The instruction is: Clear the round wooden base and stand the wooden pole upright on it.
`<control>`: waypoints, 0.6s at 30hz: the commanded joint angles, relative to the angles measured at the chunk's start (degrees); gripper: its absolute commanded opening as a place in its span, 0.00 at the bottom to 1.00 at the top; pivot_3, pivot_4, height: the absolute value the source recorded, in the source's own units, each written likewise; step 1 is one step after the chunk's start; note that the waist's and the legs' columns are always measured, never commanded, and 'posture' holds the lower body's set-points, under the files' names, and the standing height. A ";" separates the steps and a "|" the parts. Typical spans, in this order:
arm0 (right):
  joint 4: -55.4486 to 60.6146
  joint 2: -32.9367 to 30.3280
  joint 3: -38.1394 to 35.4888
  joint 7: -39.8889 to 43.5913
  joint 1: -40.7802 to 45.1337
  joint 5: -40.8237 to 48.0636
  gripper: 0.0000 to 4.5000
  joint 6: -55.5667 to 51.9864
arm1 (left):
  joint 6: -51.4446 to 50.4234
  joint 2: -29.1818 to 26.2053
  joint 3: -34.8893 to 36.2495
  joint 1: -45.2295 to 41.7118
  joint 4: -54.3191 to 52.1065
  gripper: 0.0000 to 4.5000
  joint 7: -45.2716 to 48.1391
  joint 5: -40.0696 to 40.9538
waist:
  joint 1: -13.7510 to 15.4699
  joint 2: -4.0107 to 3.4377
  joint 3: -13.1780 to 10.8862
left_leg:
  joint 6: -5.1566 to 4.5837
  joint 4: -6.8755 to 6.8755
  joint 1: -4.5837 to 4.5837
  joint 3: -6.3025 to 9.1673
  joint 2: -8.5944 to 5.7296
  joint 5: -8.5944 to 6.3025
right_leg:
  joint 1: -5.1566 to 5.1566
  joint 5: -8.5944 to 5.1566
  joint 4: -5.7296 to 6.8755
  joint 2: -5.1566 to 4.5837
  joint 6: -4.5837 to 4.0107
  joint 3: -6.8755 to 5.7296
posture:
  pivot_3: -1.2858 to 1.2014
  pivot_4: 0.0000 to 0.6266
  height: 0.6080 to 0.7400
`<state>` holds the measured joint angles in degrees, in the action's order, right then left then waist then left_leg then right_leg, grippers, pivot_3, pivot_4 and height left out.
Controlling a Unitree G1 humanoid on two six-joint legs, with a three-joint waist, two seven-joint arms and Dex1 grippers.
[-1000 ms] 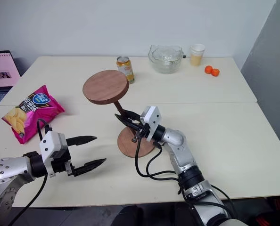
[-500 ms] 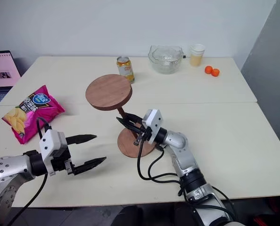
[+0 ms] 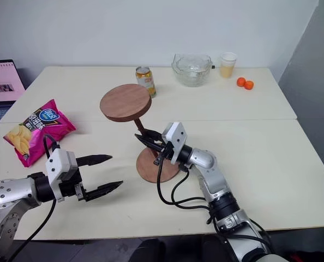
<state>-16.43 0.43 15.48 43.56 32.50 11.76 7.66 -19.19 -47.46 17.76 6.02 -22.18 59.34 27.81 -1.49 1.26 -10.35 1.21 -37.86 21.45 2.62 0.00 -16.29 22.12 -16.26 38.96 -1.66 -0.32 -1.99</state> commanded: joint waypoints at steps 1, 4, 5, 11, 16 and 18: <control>-5.54 -3.14 0.72 0.01 -2.60 -3.29 0.06 -3.19 | 0.86 -0.51 0.33 -1.00 -0.75 1.00 -0.19 0.18 | 0.04 -0.02 0.11 | 0.00 0.00 -0.03 0.00 0.00 0.00 | -0.03 0.00 0.00 0.00 0.00 0.00 | 0.52 0.24 1.00; -5.91 -3.45 1.00 -0.32 -2.53 -3.42 0.06 -4.15 | 0.83 -0.53 0.23 -1.26 -0.70 1.00 -0.20 0.19 | 0.14 -0.05 0.31 | 0.00 0.01 -0.08 0.00 -0.01 0.00 | -0.09 -0.01 -0.01 0.00 -0.01 0.00 | 0.52 0.24 1.00; -6.04 -3.60 1.08 -0.44 -2.54 -3.41 0.06 -4.57 | 0.82 -0.53 0.23 -1.31 -0.69 1.00 -0.18 0.19 | 0.14 -0.06 0.33 | 0.00 0.01 -0.15 0.00 -0.01 0.00 | -0.14 -0.01 -0.01 -0.01 -0.01 0.00 | 0.52 0.24 1.00; -6.03 -4.75 1.58 -0.15 -3.06 -3.53 0.06 -5.17 | 0.87 -0.51 0.23 -1.63 -0.52 1.00 -0.07 0.14 | 0.16 -0.30 0.62 | 0.00 0.11 -0.64 0.02 -0.02 -0.03 | -0.62 -0.11 -0.06 -0.02 -0.13 -0.02 | 0.52 0.24 1.00; -6.74 -5.38 1.48 -1.50 -2.88 -3.60 0.06 -8.48 | 0.60 -0.75 -0.06 -1.76 -0.78 1.00 0.17 0.16 | 0.17 -0.38 0.97 | 0.00 0.11 -0.64 0.03 -0.03 -0.03 | -0.64 -0.11 -0.06 -0.02 -0.12 -0.02 | 0.52 0.24 1.00; -7.05 -5.68 1.26 -1.54 -2.75 -3.39 0.06 -9.18 | 0.46 -0.78 -0.03 -1.90 -0.72 1.00 0.09 0.19 | 0.17 -0.40 1.17 | 0.00 0.11 -0.65 0.03 -0.03 -0.03 | -0.65 -0.11 -0.06 -0.03 -0.13 -0.02 | 0.52 0.24 1.00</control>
<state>-17.16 -2.03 16.56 42.84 32.71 11.90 4.44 -19.23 -47.46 17.48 4.77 -22.18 59.40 27.82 -1.33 0.86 -9.19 1.21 -37.75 20.78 2.66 -0.03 -16.32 21.45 -16.38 38.89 -1.69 -0.45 -2.00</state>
